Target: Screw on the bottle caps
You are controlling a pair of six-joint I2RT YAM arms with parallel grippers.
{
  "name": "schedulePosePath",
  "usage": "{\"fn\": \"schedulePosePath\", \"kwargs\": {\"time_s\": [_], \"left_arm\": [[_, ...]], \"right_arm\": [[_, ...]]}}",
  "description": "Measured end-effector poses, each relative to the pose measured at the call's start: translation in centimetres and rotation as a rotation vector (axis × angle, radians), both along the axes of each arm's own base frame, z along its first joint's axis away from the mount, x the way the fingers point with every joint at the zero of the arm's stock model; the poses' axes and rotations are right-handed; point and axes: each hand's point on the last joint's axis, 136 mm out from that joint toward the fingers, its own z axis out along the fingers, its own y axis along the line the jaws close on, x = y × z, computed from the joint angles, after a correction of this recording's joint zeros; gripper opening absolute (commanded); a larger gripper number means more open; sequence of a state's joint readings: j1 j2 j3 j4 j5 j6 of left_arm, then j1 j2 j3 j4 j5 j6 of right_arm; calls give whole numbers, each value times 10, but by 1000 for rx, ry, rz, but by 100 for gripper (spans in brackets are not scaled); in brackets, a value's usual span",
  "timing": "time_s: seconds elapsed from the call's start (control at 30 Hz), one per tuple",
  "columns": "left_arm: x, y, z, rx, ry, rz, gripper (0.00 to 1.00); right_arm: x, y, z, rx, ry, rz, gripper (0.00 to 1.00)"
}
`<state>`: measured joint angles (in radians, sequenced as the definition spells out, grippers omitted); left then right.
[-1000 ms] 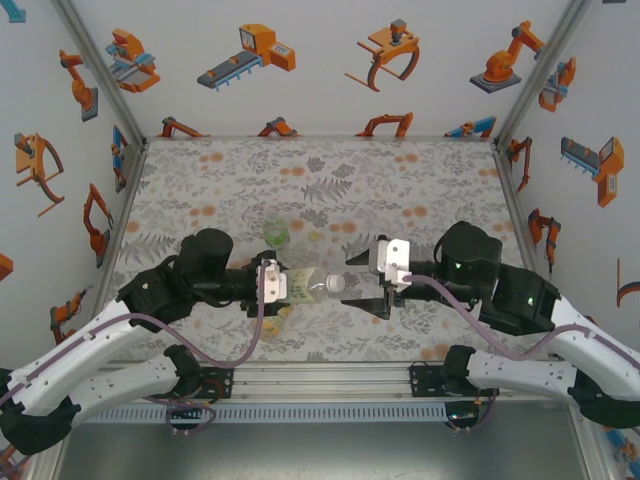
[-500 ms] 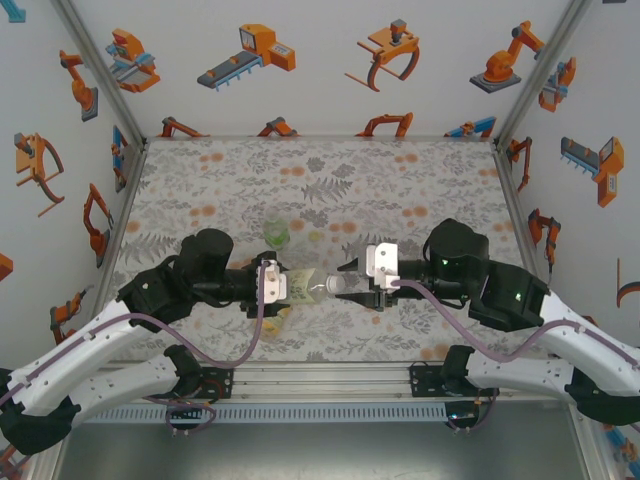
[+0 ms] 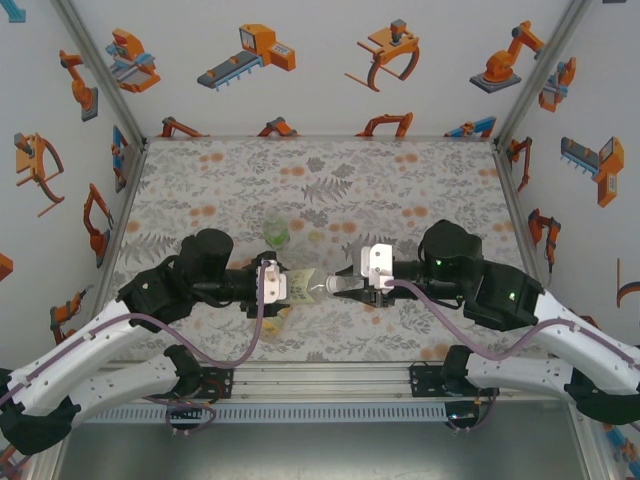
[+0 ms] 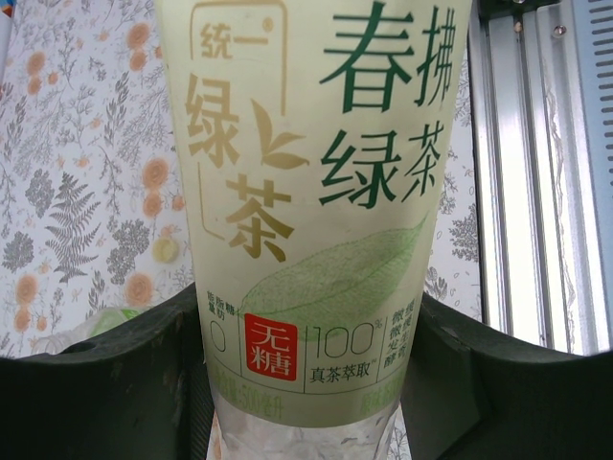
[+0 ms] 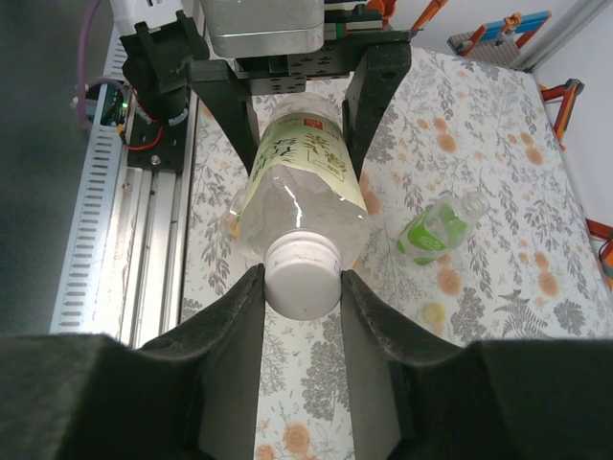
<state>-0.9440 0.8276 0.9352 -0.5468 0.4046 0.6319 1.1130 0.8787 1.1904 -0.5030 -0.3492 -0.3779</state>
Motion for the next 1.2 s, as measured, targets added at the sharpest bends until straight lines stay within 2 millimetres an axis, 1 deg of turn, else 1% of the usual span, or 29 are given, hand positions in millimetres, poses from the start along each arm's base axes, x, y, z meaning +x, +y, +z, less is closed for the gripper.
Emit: {"fn": "schedulePosePath", "kwargs": {"time_s": [0.07, 0.1, 0.13, 0.17, 0.23, 0.33, 0.47, 0.6, 0.73, 0.8, 0.9, 0.93, 1.0, 1.07, 1.13, 1.2], "left_arm": [[0, 0, 0, 0, 0, 0, 0], [0, 0, 0, 0, 0, 1, 0], [0, 0, 0, 1, -1, 2, 0], [1, 0, 0, 1, -2, 3, 0], [2, 0, 0, 2, -4, 8, 0], [5, 1, -1, 8, -11, 26, 0], [12, 1, -2, 16, -24, 56, 0], [19, -1, -1, 16, -43, 84, 0], [25, -1, -3, 27, -51, 104, 0], [27, -1, -5, 36, -54, 116, 0], [31, 0, -7, 45, -58, 130, 0], [31, -1, -7, 45, -58, 131, 0], [32, -2, -6, 40, -62, 132, 0], [33, -3, -3, 29, -68, 131, 0], [31, -5, -1, 15, -71, 120, 0], [28, -7, 1, 4, -67, 99, 0]], "right_arm": [[1, 0, 0, 3, 7, -5, 17], [1, 0, 0, 5, 15, -12, 11], [2, 0, 0, 8, 23, -20, 3], [4, 0, 0, 13, 46, -36, 0], [8, -1, 1, 28, 105, -78, 0], [20, -1, 1, 70, 270, -186, 0], [42, -6, -4, 142, 559, -391, 0], [62, -17, -12, 249, 878, -606, 0], [75, -25, -26, 347, 1156, -773, 0], [79, -26, -32, 375, 1244, -828, 0], [83, -28, -35, 410, 1295, -872, 0], [84, -29, -35, 416, 1295, -877, 6], [85, -30, -33, 424, 1281, -872, 26], [84, -31, -28, 427, 1242, -851, 42], [84, -32, -20, 425, 1169, -817, 49], [83, -32, -10, 419, 1063, -771, 52]]}}
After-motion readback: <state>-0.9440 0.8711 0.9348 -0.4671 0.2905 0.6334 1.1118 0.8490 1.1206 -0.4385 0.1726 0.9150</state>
